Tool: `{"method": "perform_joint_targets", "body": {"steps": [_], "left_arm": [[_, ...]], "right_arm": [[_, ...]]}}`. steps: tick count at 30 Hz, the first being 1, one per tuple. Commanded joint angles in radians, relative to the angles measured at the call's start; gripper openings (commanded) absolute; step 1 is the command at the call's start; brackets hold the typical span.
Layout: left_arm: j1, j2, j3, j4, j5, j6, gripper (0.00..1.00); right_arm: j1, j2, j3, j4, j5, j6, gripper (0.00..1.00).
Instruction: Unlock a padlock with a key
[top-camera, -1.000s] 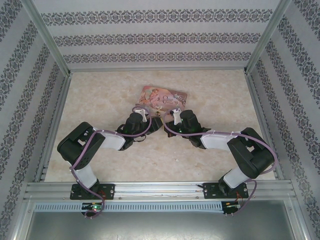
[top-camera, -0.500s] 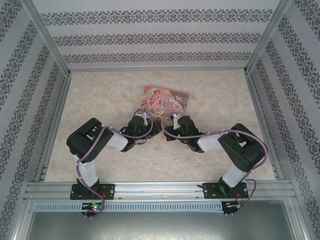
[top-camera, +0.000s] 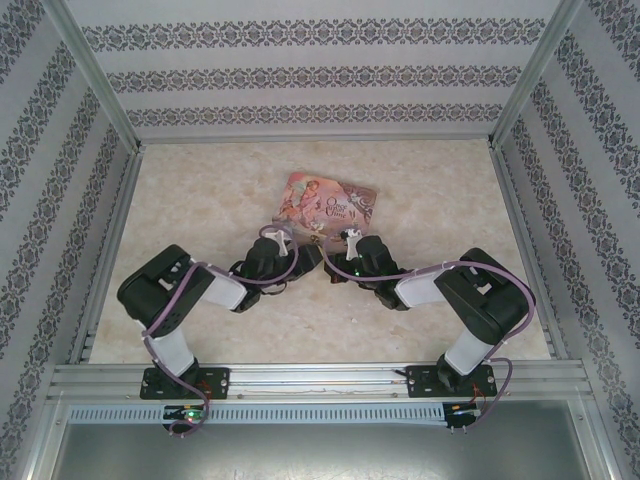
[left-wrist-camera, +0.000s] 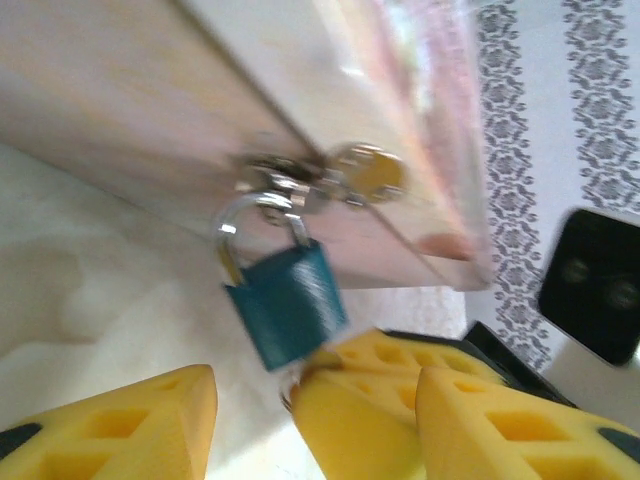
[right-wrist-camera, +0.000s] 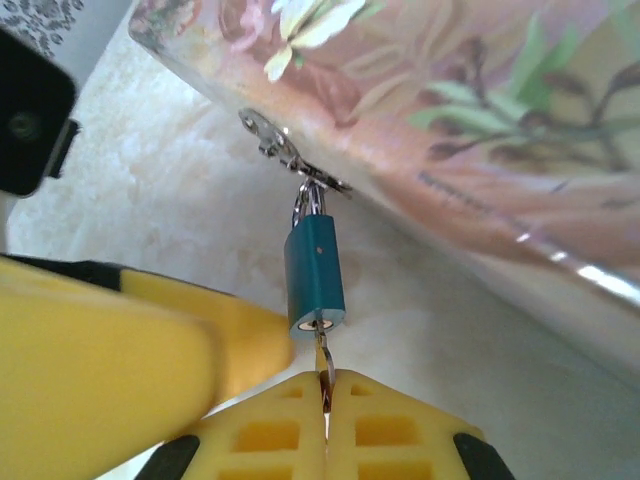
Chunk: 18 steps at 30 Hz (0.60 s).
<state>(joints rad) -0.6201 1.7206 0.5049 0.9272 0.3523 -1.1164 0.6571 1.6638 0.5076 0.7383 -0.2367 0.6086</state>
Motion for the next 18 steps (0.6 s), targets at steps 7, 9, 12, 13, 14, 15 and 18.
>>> {"method": "perform_joint_targets", "body": {"steps": [7, 9, 12, 13, 14, 15, 18], "left_arm": [[0.020, -0.227, -0.121, -0.013, -0.019, 0.041, 0.63], [0.031, -0.271, -0.154, -0.007, -0.036, 0.015, 0.63], [0.040, -0.329, -0.220, 0.036, -0.080, -0.051, 0.63], [0.040, -0.347, -0.238, 0.048, -0.093, -0.071, 0.63], [0.040, -0.363, -0.253, 0.055, -0.105, -0.089, 0.63], [0.040, -0.378, -0.262, 0.049, -0.113, -0.103, 0.63], [0.040, -0.418, -0.273, 0.007, -0.125, -0.138, 0.62]], "right_arm": [[0.004, -0.027, -0.007, 0.115, -0.031, 0.075, 0.00], [0.004, -0.041, -0.006, 0.109, -0.041, 0.105, 0.00], [0.001, -0.054, -0.004, 0.106, -0.064, 0.162, 0.00], [0.001, -0.055, -0.004, 0.106, -0.074, 0.181, 0.00], [0.001, -0.055, -0.003, 0.107, -0.083, 0.199, 0.00], [0.002, -0.052, -0.002, 0.107, -0.088, 0.213, 0.00], [0.002, -0.041, -0.002, 0.110, -0.104, 0.251, 0.00]]}}
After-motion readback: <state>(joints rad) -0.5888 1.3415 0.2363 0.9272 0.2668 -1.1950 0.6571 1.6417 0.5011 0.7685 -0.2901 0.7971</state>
